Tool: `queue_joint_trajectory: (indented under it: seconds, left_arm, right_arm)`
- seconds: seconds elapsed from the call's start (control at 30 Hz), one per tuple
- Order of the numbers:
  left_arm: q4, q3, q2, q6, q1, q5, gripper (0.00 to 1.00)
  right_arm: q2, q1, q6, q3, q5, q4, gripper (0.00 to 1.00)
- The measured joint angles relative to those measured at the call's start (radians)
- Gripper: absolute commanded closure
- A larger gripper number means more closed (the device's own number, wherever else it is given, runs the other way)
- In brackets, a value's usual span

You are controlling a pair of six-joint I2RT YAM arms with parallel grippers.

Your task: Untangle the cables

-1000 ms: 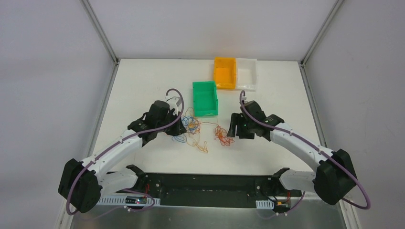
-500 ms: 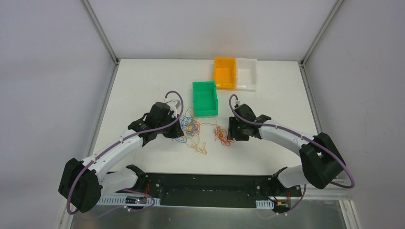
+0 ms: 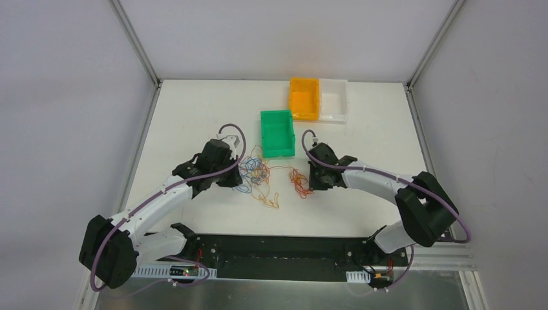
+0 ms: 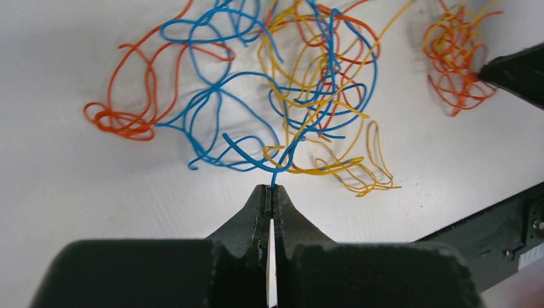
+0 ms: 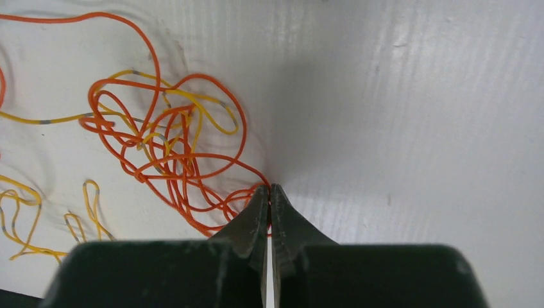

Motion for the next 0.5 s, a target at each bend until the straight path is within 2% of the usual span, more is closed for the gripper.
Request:
queue_joint_trajectory:
  seconds: [0.1, 0.3, 0.5]
  left_arm:
    - [-0.051, 0.0, -0.024, -0.002, 0.029, -0.063, 1.0]
    - [-0.136, 0.0, -0.154, -0.031, 0.09, -0.237, 1.0]
    - [-0.182, -0.001, -0.249, -0.079, 0.095, -0.379, 1.0]
  right_arm:
    - [-0.05, 0.002, 0.005, 0.0, 0.057, -0.05, 1.0]
    - [-0.251, -0.037, 0.062, 0.001, 0.23, -0.164, 1.0]
    - [-0.496, -0.228, 0.19, -0.039, 0.364, -0.221, 1.0]
